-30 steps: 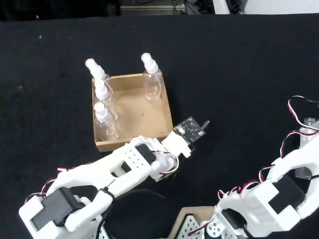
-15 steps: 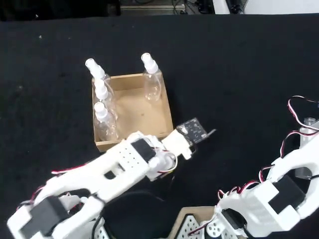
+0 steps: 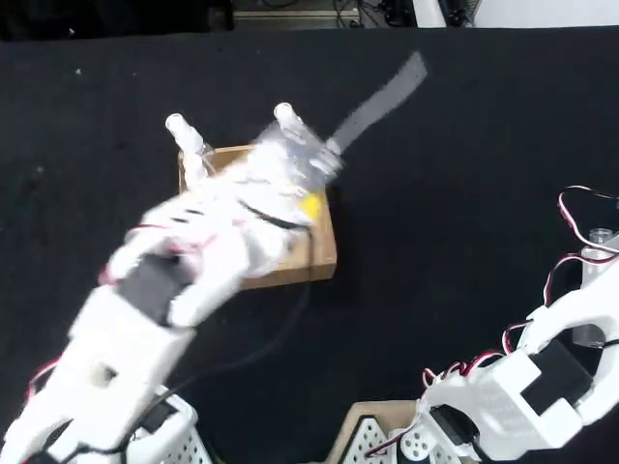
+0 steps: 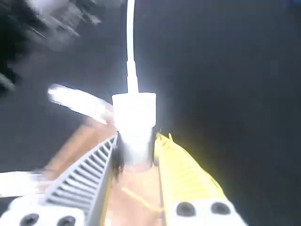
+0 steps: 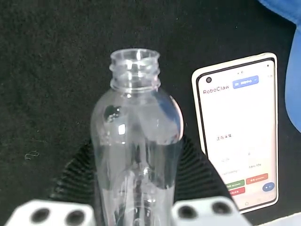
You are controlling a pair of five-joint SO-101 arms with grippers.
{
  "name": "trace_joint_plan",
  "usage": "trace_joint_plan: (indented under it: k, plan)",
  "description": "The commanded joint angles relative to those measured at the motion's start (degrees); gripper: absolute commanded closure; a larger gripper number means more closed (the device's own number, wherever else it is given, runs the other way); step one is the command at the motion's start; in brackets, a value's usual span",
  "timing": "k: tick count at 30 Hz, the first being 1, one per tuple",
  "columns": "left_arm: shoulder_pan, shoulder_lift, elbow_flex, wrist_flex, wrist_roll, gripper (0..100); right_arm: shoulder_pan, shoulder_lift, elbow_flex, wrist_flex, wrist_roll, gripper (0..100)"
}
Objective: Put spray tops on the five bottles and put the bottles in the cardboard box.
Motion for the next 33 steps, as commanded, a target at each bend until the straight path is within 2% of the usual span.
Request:
trace_joint_plan:
  k: [1,6,11,16,22,27,33]
  plan:
    - [-10.9,-4.7,-17.2,4.2,4.0,93,0.4,-2.8,-1.3,3.2,-0.3,98.8]
    - [-27.6,-1.8,-28.4,8.8,4.1,93,-3.0,-10.1,1.1,6.0,-3.0,98.8]
    - [-45.1,1.5,-30.6,13.6,4.2,93,-12.5,-20.6,11.4,5.6,-6.9,98.8]
    - [-59.2,4.1,-28.2,18.3,3.7,93,-22.0,-31.0,23.5,-3.1,-14.0,98.8]
    - [-65.5,9.0,-17.2,21.9,-3.7,93,-31.2,-34.2,36.4,-13.2,-20.7,98.8]
    - [-67.4,13.3,-2.9,21.6,-9.9,93,-32.1,-34.2,44.3,-20.0,-22.5,98.8]
    - [-67.4,17.6,8.4,18.5,-16.4,93,-32.1,-34.5,49.1,-20.7,-22.9,98.8]
